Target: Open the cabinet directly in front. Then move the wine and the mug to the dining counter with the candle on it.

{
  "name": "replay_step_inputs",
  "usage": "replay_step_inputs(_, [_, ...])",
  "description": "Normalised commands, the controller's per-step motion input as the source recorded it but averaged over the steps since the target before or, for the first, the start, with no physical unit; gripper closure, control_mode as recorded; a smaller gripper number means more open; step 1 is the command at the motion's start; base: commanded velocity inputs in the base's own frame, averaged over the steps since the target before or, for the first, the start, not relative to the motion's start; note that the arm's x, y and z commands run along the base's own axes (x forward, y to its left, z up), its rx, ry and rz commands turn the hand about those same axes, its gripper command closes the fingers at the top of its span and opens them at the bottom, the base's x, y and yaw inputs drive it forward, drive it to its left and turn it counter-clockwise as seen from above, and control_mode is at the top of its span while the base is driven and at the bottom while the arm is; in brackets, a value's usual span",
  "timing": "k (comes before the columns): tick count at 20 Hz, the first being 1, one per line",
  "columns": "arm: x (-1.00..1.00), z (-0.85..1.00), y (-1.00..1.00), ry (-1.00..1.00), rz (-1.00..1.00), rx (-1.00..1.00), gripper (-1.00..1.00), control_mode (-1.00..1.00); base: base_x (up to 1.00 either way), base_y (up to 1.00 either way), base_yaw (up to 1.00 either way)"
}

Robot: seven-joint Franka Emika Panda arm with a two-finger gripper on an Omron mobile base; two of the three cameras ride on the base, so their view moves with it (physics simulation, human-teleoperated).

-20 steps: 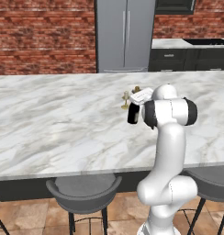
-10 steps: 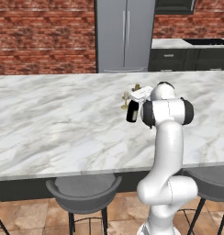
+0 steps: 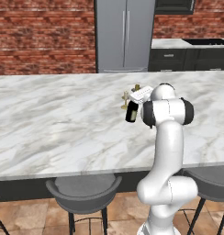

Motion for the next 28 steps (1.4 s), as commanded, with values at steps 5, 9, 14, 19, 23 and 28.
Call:
replay_step_inputs(5, [0.00, -0.39, 0.35, -0.05, 0.00, 0.00, 1.00, -1.00, 0.00, 0.00, 0.00])
replay_step_inputs(9, [0.00, -0.35, 0.25, -0.02, 0.00, 0.00, 1.00, -1.00, 0.00, 0.00, 0.00])
replay_step_inputs(14, [0.00, -0.38, 0.26, -0.02, 0.00, 0.00, 1.00, -1.00, 0.00, 0.00, 0.00])
replay_step_inputs(19, [0.00, -0.37, 0.23, -0.01, 0.00, 0.00, 1.00, -1.00, 0.00, 0.00, 0.00])
replay_step_inputs(23, [0.00, -0.38, 0.21, 0.00, 0.00, 0.00, 1.00, -1.00, 0.00, 0.00, 0.00])
replay_step_inputs(28, [0.00, -0.36, 0.15, 0.00, 0.00, 0.00, 1.00, -1.00, 0.00, 0.00, 0.00])
